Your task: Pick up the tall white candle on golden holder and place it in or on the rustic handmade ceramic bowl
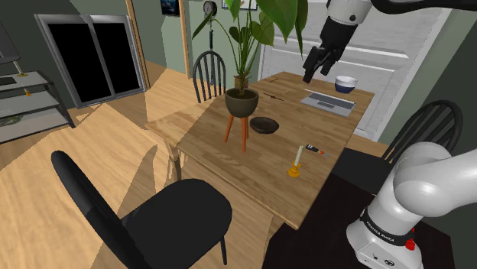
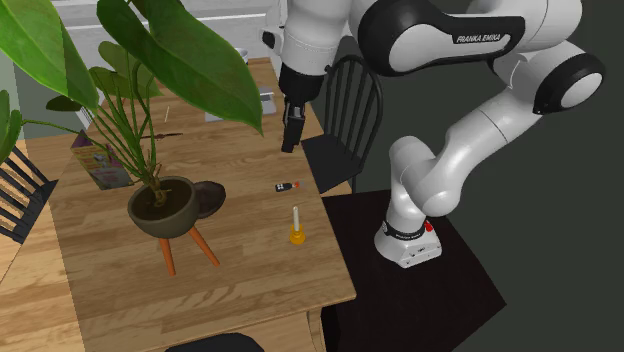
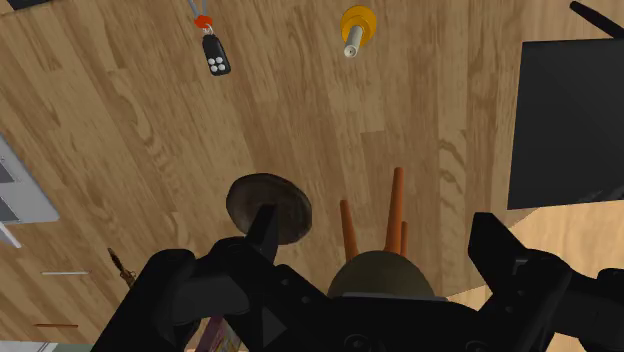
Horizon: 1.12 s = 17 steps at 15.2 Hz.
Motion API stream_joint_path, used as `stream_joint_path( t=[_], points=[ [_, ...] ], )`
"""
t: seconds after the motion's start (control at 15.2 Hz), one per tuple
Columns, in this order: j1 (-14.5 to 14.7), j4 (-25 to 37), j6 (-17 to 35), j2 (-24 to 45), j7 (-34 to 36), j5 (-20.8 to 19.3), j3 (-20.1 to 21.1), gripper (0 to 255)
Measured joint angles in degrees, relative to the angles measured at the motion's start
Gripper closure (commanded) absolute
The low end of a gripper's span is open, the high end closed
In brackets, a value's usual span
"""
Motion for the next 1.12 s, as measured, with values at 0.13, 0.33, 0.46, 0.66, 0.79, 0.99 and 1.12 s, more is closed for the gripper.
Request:
stream_joint_path(
  t=[0.13, 0.33, 0.46, 0.66, 0.79, 0.99, 1.12],
  points=[
    [0.3, -0.8, 0.5, 0.0, -0.7, 0.0, -0.4, 0],
    [1.6, -5.2, 3.9, 0.4, -4.9, -0.1, -2.6, 0],
    [2.5, -8.5, 5.9, 0.2, -8.1, -0.2, -4.1, 0],
    [3.8, -13.0, 9.5, 1.2, -13.2, -0.5, -6.8, 0],
    [4.8, -15.9, 11.8, 1.9, -16.2, -0.6, -8.1, 0],
    [5.9, -19.9, 16.0, 4.0, -21.5, -1.3, -10.9, 0],
    [6.5, -22.2, 18.4, 5.5, -25.2, -1.8, -12.7, 0]
  ],
)
